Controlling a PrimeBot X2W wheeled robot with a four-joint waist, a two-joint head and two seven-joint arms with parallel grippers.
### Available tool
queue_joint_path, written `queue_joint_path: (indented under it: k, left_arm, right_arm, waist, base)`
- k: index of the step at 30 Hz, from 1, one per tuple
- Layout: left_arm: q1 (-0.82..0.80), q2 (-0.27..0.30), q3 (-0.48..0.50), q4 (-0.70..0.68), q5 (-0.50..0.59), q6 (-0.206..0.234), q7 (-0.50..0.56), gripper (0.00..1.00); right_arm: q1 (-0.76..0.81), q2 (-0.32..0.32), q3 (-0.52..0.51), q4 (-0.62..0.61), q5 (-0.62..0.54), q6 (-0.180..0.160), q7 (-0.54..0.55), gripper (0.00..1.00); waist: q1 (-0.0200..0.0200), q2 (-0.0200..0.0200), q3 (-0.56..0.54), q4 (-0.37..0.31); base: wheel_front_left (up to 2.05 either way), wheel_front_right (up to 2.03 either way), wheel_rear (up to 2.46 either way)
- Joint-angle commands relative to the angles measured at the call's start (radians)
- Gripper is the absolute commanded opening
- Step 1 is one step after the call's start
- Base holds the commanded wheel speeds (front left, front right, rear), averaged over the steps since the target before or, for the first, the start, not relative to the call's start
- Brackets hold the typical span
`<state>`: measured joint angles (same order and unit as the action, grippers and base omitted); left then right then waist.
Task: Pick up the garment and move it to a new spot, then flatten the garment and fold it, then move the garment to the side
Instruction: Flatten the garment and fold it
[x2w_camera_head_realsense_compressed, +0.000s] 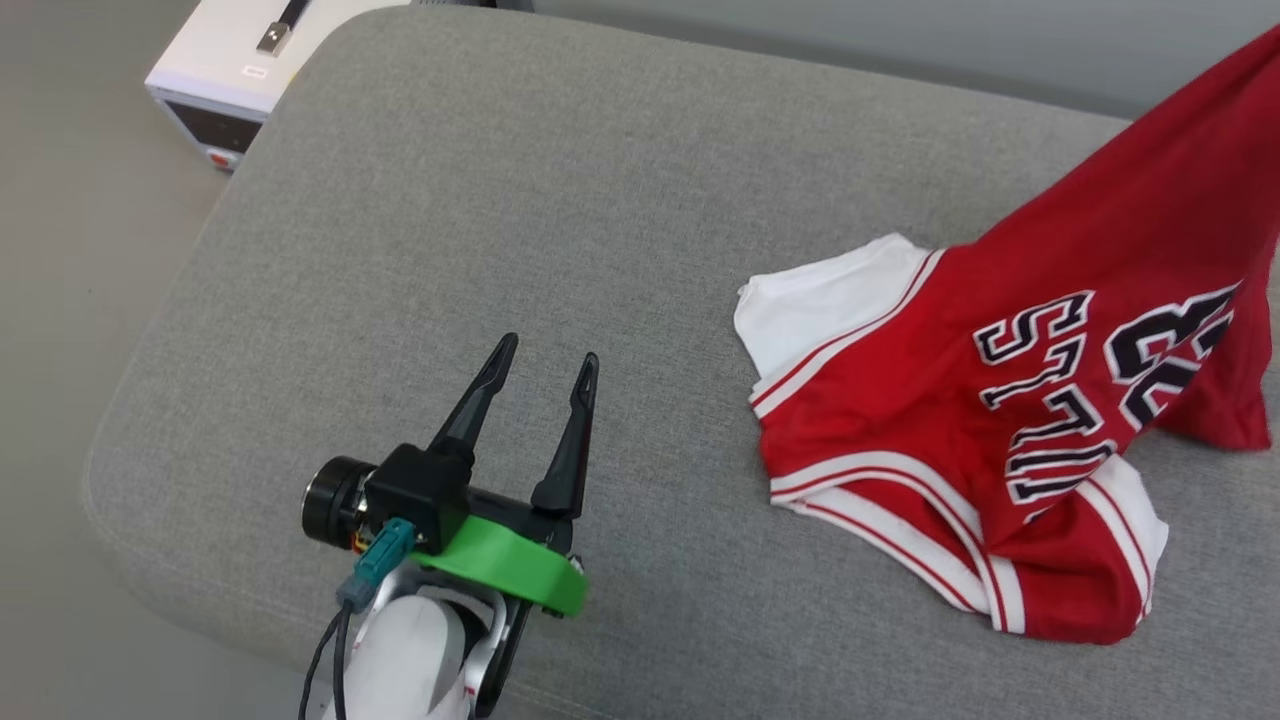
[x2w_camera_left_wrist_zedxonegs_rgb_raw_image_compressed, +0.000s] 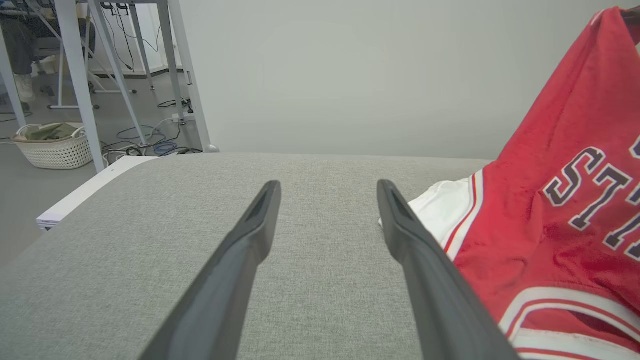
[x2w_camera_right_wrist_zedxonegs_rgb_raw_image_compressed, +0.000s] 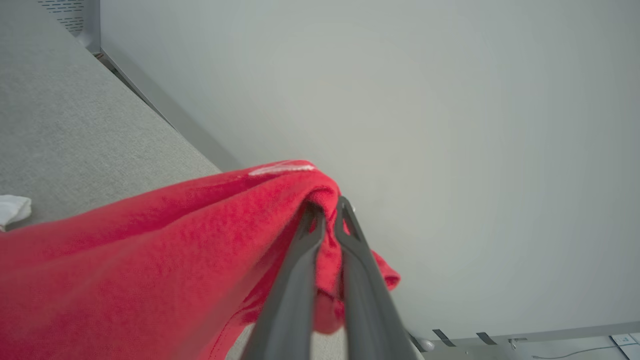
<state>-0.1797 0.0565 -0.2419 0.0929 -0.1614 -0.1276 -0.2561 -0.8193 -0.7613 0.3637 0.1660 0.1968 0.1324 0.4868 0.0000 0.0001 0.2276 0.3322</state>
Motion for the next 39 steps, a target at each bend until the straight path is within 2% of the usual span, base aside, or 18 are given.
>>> queue_joint_path:
  k: [1, 5, 11, 12, 13, 14, 19, 26, 33, 39]
  left_arm:
    - [-0.023, -0.006, -0.008, -0.003, -0.011, -0.003, -0.006, 1.00]
    - [-0.053, -0.006, -0.034, -0.012, -0.043, 0.004, -0.006, 1.00]
    - [-0.088, -0.006, -0.065, -0.023, -0.081, 0.025, -0.006, 1.00]
    - [-0.093, -0.006, -0.070, -0.024, -0.086, 0.030, -0.006, 1.00]
    - [-0.096, -0.006, -0.074, -0.025, -0.090, 0.033, -0.006, 1.00]
    - [-0.099, -0.006, -0.078, -0.025, -0.094, 0.037, -0.006, 1.00]
    - [-0.104, -0.006, -0.086, -0.021, -0.103, 0.049, -0.006, 1.00]
    - [-0.100, -0.006, -0.065, -0.002, -0.081, 0.044, -0.006, 1.00]
    - [-0.079, -0.006, -0.019, 0.021, -0.048, 0.032, -0.006, 1.00]
    - [-0.046, -0.006, 0.022, 0.042, -0.035, 0.019, -0.006, 1.00]
  right_arm:
    - [-0.059, -0.003, 0.024, 0.039, -0.012, -0.002, -0.025, 0.00]
    - [-0.228, 0.002, 0.113, 0.188, -0.042, -0.002, -0.109, 0.00]
    - [-0.425, 0.053, 0.216, 0.405, -0.096, -0.002, -0.232, 0.00]
    - [-0.444, 0.064, 0.235, 0.447, -0.101, -0.002, -0.246, 0.26]
    - [-0.454, 0.073, 0.251, 0.479, -0.101, -0.002, -0.254, 0.89]
    - [-0.462, 0.085, 0.269, 0.516, -0.098, -0.002, -0.263, 1.00]
    - [-0.461, 0.139, 0.328, 0.641, -0.050, -0.002, -0.310, 1.00]
    - [-0.435, 0.198, 0.356, 0.744, 0.058, -0.002, -0.386, 1.00]
    - [-0.377, 0.233, 0.329, 0.750, 0.190, -0.002, -0.512, 1.00]
    - [-0.257, 0.239, 0.275, 0.703, 0.291, -0.002, -0.636, 1.00]
  waist:
    - [0.0000, -0.0001, 0.081, 0.050]
    - [0.0000, -0.0001, 0.144, 0.085]
    - [0.0000, -0.0001, 0.214, 0.127]
    - [0.0000, -0.0001, 0.220, 0.132]
    - [0.0000, -0.0001, 0.224, 0.136]
    - [0.0000, -0.0001, 0.227, 0.139]
    - [0.0000, -0.0001, 0.219, 0.137]
    - [0.0000, -0.0001, 0.154, 0.088]
    - [0.0000, -0.0001, 0.052, 0.015]
    - [0.0000, -0.0001, -0.041, -0.056]
  base:
    - [0.00, 0.00, 0.00]
    - [0.00, 0.00, 0.00]
    - [0.00, 0.00, 0.00]
    - [0.00, 0.00, 0.00]
    - [0.00, 0.00, 0.00]
    - [0.00, 0.00, 0.00]
    - [0.00, 0.00, 0.00]
    - [0.00, 0.00, 0.00]
    - [0.00, 0.00, 0.00]
    - [0.00, 0.00, 0.00]
